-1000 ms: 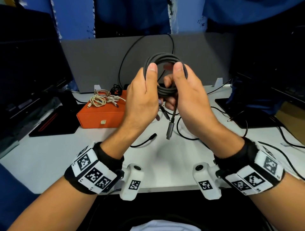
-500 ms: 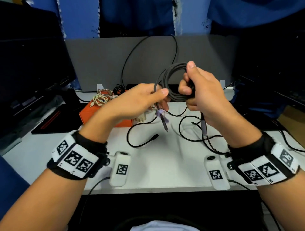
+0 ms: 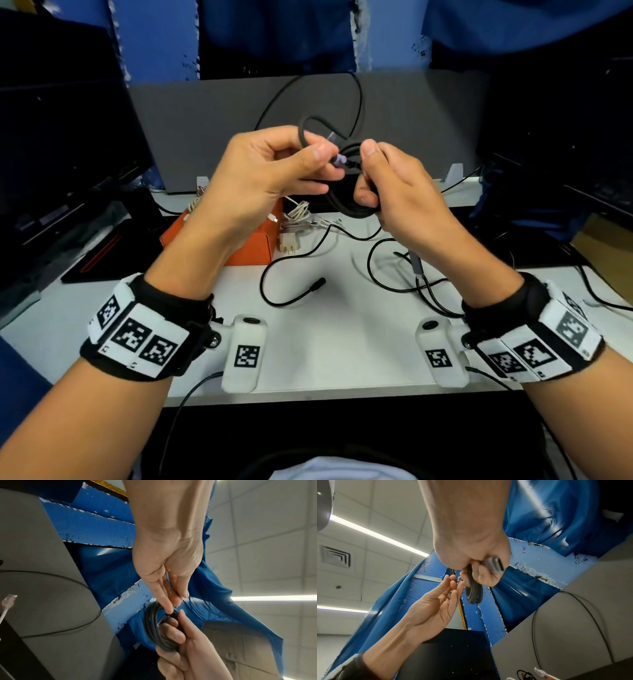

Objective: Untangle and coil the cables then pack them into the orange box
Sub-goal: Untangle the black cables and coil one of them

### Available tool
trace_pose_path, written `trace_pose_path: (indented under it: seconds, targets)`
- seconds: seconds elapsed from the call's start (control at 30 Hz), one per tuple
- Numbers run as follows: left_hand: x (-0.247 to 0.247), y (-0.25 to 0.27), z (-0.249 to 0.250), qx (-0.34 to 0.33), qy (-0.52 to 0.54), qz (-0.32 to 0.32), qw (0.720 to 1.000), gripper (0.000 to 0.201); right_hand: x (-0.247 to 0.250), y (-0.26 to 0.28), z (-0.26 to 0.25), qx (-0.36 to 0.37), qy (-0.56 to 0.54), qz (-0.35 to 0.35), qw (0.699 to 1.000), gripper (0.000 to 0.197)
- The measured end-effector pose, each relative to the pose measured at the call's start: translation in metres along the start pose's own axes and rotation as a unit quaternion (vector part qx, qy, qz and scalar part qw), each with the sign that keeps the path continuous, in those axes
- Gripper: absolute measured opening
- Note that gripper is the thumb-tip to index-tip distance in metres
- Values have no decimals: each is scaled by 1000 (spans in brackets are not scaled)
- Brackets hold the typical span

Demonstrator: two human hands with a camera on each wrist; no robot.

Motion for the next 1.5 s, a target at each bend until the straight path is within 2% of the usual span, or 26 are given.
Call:
trace_pose_path:
  seconds: [0.13,0.27,0.33,0.4,0.5,0.57,0.67,0.73,0.8,0.83,0.93,1.1,1.2,1.33,1.4,1.5]
  targets:
    - [-7,-1,-6,-8,-115,25,993,4,1,0,4,-14,-56,-1,998,40]
    - [-6,0,-12,-4,-251,105,962,27,-5,2,3,-46,-149,-32,987,40]
    - [-7,0,-18,18,-291,111,950,39,-11,5,-1,-44,-191,-58,979,40]
    - [-11,-3,-25,35,-246,85,965,47,-17,7,-6,-24,-186,-79,979,41]
    - [-16,-3,-32,-12,-150,33,988,54,-20,8,-10,-35,-203,-105,973,41]
    - [-20,-3,-30,-40,-136,18,990,51,-16,9,-10,-49,-209,-116,970,41]
    - [-23,-1,-28,-40,-172,7,984,34,-9,8,-12,-67,-192,-126,971,45]
    - [-24,0,-30,-1,-132,-37,991,22,-1,4,-13,-65,-195,-84,975,42]
    - [-29,1,-27,51,-19,-83,995,32,12,0,-12,-72,-226,-8,972,40]
    - [-32,2,-26,65,5,-88,994,36,15,-1,-11,-74,-243,14,967,39]
    - [-37,3,-25,83,-30,-60,994,47,17,-1,-6,-76,-249,17,965,38]
    - [-39,4,-21,37,-184,-23,982,43,14,-3,-7,-73,-235,-27,969,39]
    - [-38,2,-22,28,-190,-3,981,36,13,-2,-5,-75,-249,-48,965,39]
    - [-27,-2,-23,22,-167,22,985,26,15,-3,-1,-60,-345,-102,931,43]
    - [-21,-3,-22,18,-164,35,986,27,23,-6,3,-27,-302,-105,947,43]
    - [-17,-4,-23,12,-186,42,981,26,31,-8,7,11,-119,-126,985,30]
Point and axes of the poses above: each hand's wrist, its own y-axis away from the middle knuckle, its own x-axis out of the back of the hand, z = x × y, the point moved 3 cm from there along -y, towards the middle knuckle, and after that the axes turned 9 degrees about -z, right-handed, at the moved point
